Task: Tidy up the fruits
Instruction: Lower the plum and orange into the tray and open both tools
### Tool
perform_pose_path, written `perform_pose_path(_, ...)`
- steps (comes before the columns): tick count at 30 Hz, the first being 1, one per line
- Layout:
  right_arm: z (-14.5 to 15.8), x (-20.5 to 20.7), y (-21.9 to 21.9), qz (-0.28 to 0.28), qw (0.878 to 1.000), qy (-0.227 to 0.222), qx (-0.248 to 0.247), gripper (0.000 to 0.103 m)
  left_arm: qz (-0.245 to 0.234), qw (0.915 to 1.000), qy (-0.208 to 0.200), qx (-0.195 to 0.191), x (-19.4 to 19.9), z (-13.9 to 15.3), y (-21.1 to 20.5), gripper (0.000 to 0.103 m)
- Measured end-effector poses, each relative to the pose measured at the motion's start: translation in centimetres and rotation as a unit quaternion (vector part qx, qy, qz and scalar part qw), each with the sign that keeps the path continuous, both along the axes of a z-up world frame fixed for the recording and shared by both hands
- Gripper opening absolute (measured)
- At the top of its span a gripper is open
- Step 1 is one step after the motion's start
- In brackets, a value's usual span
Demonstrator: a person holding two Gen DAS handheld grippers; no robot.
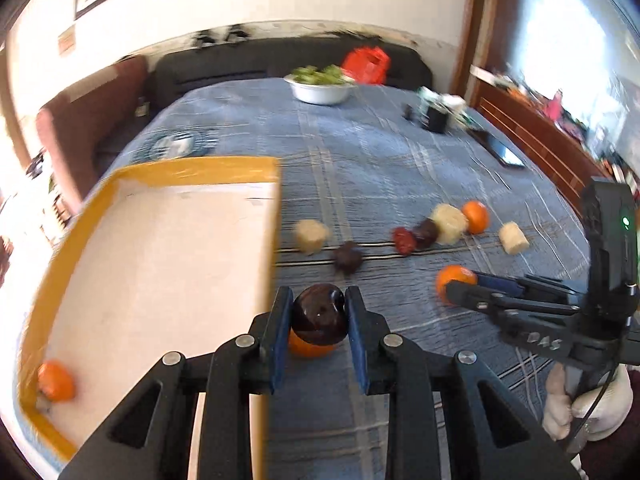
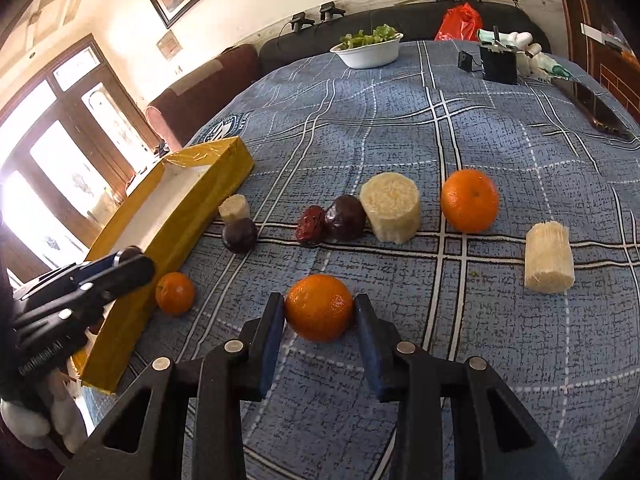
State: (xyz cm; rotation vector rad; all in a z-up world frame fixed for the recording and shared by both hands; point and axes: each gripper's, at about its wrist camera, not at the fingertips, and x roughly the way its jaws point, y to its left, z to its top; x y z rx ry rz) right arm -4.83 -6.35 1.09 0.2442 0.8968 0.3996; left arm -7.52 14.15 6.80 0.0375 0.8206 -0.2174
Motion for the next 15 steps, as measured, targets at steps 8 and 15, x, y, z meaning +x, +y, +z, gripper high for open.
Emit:
perform_pose_path(8, 4.4, -2.0, 5.4, 0.069, 0.997, -0.037, 0.009, 0.04, 0.14, 0.9898, 0.021, -0.015, -0.6, -0.8, 10.7, 0.026)
perform_pose_path(15, 5.5, -2.2, 14.5, 0.163, 0.986, -0.039, -0.008, 0.04, 0.181, 0.9822, 0.042, -0.027, -0.1, -2.4, 14.6, 0.026)
